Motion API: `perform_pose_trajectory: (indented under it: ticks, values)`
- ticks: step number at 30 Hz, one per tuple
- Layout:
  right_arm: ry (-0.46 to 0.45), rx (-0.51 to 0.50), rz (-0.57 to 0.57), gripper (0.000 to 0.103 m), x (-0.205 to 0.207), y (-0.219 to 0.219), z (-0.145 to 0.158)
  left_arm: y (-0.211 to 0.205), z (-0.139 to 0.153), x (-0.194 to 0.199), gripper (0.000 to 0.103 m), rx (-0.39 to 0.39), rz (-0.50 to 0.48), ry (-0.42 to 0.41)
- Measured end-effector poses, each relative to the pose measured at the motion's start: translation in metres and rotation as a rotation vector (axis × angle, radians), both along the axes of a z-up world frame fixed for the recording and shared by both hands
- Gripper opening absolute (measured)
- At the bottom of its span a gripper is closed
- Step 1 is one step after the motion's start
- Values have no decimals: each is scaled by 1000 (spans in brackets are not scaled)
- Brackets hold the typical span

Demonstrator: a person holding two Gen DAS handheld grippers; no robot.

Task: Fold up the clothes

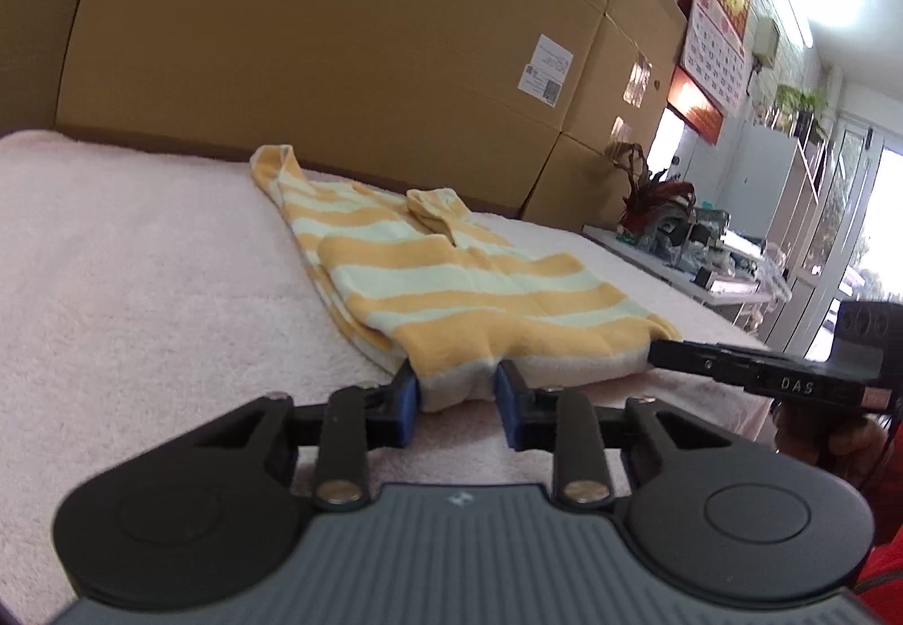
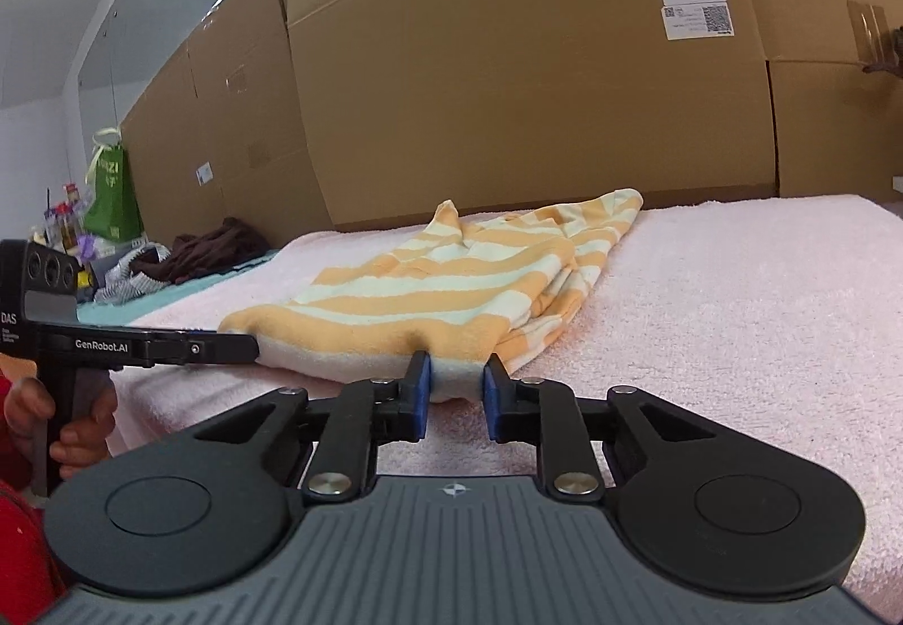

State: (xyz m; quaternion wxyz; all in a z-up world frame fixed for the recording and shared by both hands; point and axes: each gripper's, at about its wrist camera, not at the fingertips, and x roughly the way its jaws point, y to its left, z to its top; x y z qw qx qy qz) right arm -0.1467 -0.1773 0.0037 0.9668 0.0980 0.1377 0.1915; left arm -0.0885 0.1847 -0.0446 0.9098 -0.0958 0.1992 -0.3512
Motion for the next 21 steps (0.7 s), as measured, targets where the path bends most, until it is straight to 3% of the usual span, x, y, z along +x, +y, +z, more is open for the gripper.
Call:
perform_pose_trajectory:
  ticks: [5,7,14,21]
  values:
    - [1,118,16,20,1,-8,9,13,8,3,22,-160,-1,82]
    - [4,159,20,19,-1,-12,14,18,14,-2,20,-189,-3,77]
    - [18,189,66,19,-20,-17,28,17,26,-29,14,-192,-66,60]
    - [84,184,32,19,-22,-24,19,7,9,-37,14,-81,-34,58]
